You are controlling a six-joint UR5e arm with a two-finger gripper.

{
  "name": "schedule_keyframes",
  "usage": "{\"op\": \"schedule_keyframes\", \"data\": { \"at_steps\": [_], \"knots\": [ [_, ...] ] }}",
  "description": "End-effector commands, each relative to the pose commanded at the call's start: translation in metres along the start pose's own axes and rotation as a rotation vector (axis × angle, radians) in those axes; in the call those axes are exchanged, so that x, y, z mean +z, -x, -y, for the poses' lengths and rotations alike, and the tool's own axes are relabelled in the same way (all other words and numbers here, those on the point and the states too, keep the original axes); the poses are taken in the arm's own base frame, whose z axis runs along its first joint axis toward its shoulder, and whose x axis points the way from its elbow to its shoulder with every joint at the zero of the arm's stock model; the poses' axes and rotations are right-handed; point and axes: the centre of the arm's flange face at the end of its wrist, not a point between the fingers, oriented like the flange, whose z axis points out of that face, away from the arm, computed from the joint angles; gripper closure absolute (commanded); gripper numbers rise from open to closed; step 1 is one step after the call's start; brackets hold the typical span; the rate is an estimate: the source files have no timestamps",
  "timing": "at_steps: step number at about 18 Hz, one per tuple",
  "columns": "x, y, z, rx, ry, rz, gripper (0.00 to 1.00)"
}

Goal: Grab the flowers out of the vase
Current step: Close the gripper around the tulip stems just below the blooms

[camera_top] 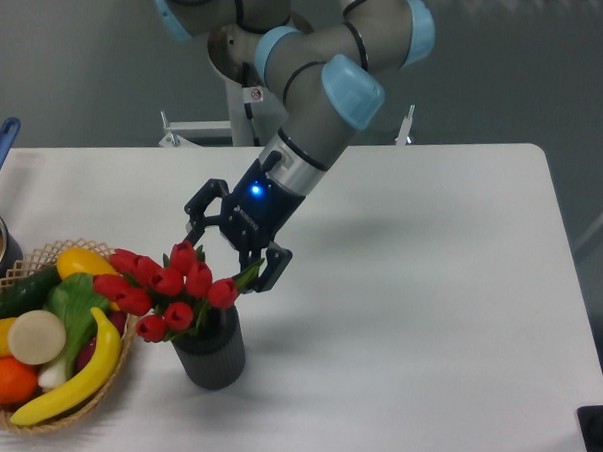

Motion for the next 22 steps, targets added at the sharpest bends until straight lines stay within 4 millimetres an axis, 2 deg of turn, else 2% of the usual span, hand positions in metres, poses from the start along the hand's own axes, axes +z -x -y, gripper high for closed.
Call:
{"op": "schedule_keyframes", "data": {
  "at_steps": [3, 8, 12, 18, 21, 22],
  "knots": [
    [0.008, 0.011, -0.004, -0.005, -0.003, -0.008, 0.00],
    [0.019, 0.014, -0.007, -0.008, -0.010, -0.026, 0.00],
    [0.019, 0.007, 0.002, -0.004, -0.066, -0.052, 0.00],
    [0.022, 0.004, 0.001, -0.006, -0.065, -0.060, 0.00],
    [0.022, 0.004, 0.001, -0.006, -0.065, -0.060, 0.22],
    [0.021, 0.005, 0.001, -0.006, -0.066, -0.058, 0.25]
  ]
}}
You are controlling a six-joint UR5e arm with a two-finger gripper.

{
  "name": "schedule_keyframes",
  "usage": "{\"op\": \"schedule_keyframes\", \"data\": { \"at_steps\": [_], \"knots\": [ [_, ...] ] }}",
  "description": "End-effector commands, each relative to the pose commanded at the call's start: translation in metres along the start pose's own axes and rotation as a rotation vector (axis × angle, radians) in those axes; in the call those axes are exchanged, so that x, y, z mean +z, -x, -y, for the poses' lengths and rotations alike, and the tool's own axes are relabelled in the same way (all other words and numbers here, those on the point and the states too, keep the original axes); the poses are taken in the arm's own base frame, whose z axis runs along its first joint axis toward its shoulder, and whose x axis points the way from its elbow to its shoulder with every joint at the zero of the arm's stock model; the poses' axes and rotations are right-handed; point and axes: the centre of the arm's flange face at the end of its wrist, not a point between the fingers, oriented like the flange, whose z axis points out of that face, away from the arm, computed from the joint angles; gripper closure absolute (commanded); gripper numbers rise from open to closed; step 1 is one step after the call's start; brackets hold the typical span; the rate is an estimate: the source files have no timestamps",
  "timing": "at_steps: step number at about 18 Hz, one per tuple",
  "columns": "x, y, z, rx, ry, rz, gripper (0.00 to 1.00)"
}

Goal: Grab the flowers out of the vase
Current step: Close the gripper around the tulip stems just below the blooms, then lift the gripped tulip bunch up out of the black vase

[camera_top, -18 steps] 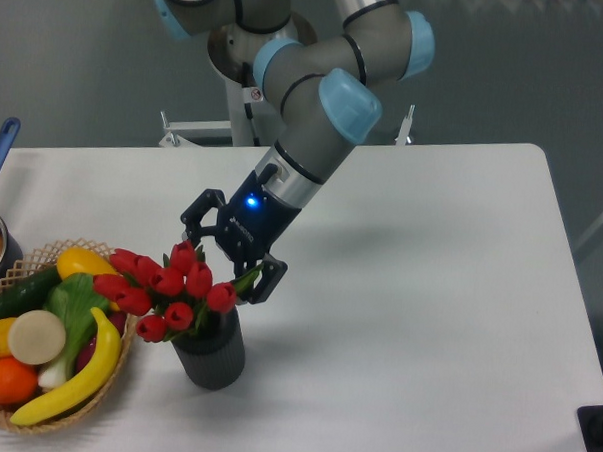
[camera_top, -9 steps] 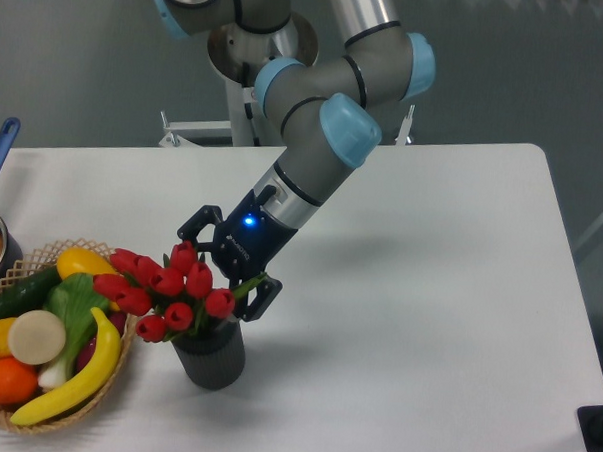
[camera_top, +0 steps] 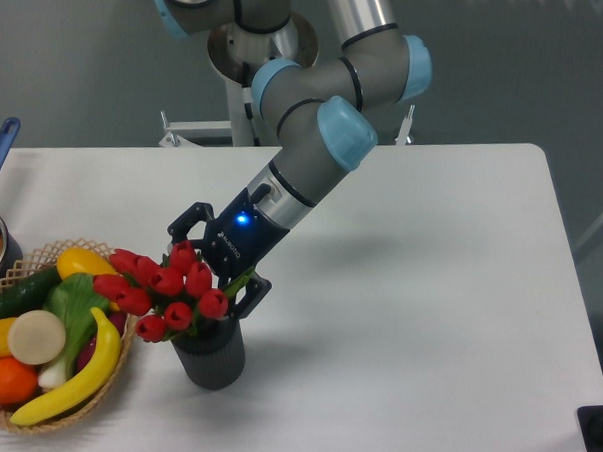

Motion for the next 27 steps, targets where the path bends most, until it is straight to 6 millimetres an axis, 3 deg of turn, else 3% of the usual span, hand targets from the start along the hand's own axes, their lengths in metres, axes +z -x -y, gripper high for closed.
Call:
{"op": "schedule_keyframes", "data": {
  "at_steps": [4, 8, 16, 21, 27],
  "knots": [
    [-0.001, 0.001, 0.001, -0.003, -0.001, 0.003, 0.48],
    [-0.006, 0.005, 0.001, -0.006, -0.003, 0.013, 0.53],
    [-0.011, 0.007, 0.002, -0.016, -0.008, 0.021, 0.53],
    [-0.035, 0.003, 0.031, -0.059, -0.023, 0.063, 0.53],
    [-0.087, 0.012, 0.052, -0.033, -0.034, 0.159, 0.53]
  ]
}}
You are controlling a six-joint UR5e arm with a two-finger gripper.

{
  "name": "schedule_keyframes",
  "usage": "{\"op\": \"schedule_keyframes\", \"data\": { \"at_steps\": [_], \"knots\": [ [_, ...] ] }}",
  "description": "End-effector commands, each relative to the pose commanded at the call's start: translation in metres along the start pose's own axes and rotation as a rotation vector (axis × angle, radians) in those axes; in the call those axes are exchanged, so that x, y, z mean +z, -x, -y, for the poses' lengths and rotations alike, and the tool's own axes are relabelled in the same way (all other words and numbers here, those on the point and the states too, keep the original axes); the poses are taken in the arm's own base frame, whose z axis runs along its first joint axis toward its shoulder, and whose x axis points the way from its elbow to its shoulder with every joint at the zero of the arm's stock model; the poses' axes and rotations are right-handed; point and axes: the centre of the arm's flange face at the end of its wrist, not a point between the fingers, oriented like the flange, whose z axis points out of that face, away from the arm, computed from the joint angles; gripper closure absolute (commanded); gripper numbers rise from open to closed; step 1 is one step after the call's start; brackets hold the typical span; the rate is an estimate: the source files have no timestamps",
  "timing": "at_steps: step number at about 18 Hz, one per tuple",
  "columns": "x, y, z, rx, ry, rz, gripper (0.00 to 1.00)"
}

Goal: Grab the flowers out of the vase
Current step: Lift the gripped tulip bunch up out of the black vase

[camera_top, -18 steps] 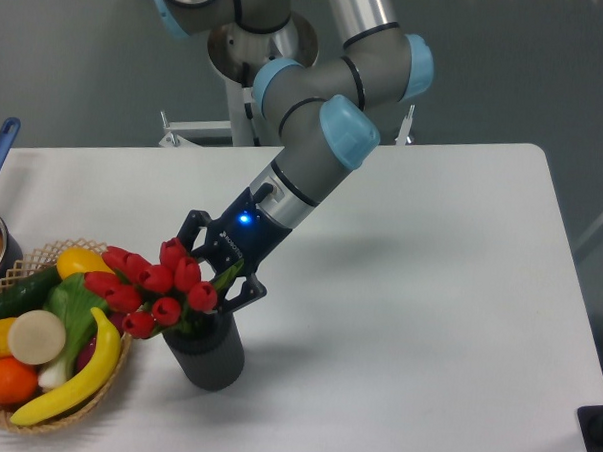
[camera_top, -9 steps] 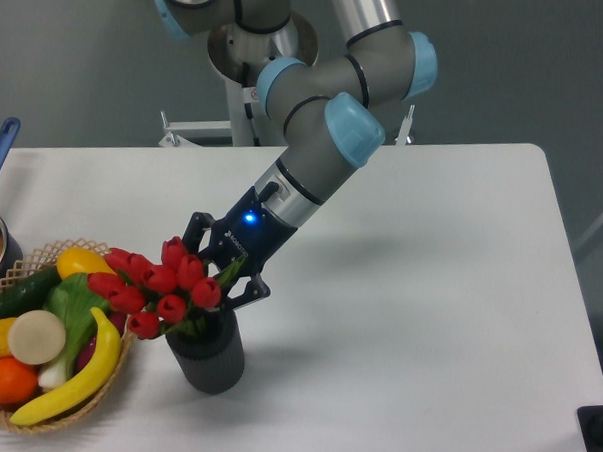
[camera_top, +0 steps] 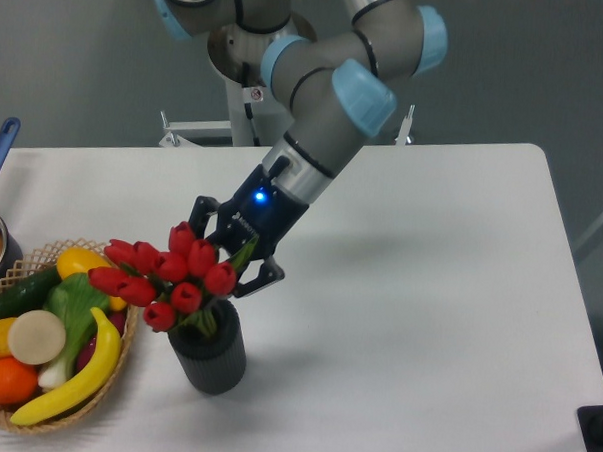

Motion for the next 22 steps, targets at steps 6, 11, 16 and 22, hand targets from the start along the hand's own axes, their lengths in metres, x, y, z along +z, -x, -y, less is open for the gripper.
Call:
{"op": "schedule_keyframes", "data": {
  "at_steps": [6, 11, 16, 22],
  "knots": [
    [-0.020, -0.004, 0.023, 0.002, 0.069, 0.045, 0.53],
    [-0.029, -0.015, 0.040, -0.031, 0.051, 0.055, 0.53],
    [-0.038, -0.019, 0.075, -0.111, 0.016, 0.069, 0.53],
    [-0.046, -0.024, 0.103, -0.130, -0.037, 0.056, 0.53]
  ]
}}
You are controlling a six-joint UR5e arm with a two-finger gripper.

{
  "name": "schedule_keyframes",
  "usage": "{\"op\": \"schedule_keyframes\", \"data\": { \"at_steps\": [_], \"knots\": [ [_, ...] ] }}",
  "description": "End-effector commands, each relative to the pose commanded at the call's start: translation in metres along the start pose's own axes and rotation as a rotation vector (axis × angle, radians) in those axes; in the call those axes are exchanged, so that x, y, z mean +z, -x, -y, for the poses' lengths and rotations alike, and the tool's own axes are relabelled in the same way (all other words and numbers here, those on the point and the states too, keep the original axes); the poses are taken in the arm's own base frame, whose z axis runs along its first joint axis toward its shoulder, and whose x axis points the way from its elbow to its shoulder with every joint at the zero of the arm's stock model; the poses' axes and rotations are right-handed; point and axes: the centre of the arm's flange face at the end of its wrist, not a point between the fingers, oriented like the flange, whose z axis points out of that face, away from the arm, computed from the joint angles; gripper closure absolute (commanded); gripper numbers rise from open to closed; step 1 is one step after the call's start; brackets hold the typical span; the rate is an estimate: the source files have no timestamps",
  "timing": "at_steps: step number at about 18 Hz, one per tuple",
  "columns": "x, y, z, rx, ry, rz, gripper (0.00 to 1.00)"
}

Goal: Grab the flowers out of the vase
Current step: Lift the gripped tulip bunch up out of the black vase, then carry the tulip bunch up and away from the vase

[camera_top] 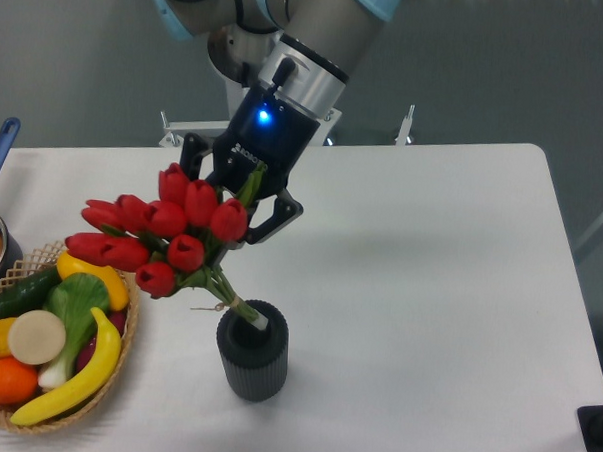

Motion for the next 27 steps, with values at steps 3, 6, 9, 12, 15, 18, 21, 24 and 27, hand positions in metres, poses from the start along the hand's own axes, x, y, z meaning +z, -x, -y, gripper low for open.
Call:
{"op": "schedule_keyframes", "data": {
  "at_steps": [3, 6, 9, 12, 15, 18, 21, 24, 27],
  "knots": [
    [-0.009, -0.001, 0.014, -0.004, 0.000, 0.024, 0.53],
    [-0.016, -0.001, 0.024, 0.002, -0.002, 0.029, 0.53],
    [-0.021, 0.002, 0.029, 0.005, 0.002, 0.037, 0.53],
    [-0.022, 0.007, 0.024, 0.002, 0.043, 0.079, 0.53],
    [-0.019, 0.012, 0.017, -0.007, 0.071, 0.081, 0.55],
    [-0.018, 0.018, 0.002, 0.017, 0.171, 0.094, 0.55],
    [-0.030, 0.027, -0.014, 0.025, 0.268, 0.052, 0.56],
    [-0.049, 0.033, -0.031, 0.049, 0.386, 0.018, 0.56],
    [-0.074, 0.044, -0.047, 0.064, 0.504, 0.007, 0.56]
  ]
}}
